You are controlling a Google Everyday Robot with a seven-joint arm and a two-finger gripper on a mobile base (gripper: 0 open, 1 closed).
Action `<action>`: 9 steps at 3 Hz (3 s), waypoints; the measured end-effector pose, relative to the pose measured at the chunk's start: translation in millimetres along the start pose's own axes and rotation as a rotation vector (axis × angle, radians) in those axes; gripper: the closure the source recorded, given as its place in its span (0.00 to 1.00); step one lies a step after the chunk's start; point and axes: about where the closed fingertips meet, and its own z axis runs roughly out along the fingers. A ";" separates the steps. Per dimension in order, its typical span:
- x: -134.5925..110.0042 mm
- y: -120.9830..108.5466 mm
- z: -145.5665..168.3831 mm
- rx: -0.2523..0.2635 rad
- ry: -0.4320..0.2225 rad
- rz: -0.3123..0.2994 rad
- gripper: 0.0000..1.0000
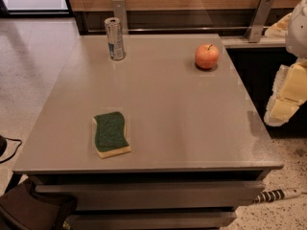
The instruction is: Move apple near sponge
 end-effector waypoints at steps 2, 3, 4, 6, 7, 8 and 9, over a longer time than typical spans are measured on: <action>6.3 -25.6 14.1 0.014 -0.036 0.028 0.00; 17.8 -70.1 35.3 0.052 -0.077 0.111 0.00; 34.2 -117.6 52.6 0.130 -0.143 0.220 0.00; 55.3 -180.2 92.4 0.289 -0.384 0.364 0.00; 52.3 -204.4 112.1 0.370 -0.566 0.405 0.00; 26.0 -215.5 127.5 0.398 -0.775 0.405 0.00; 24.7 -216.2 131.4 0.386 -0.777 0.408 0.00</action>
Offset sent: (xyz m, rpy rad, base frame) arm 0.0733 -0.0313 -0.0236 0.1064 -0.0356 -0.0507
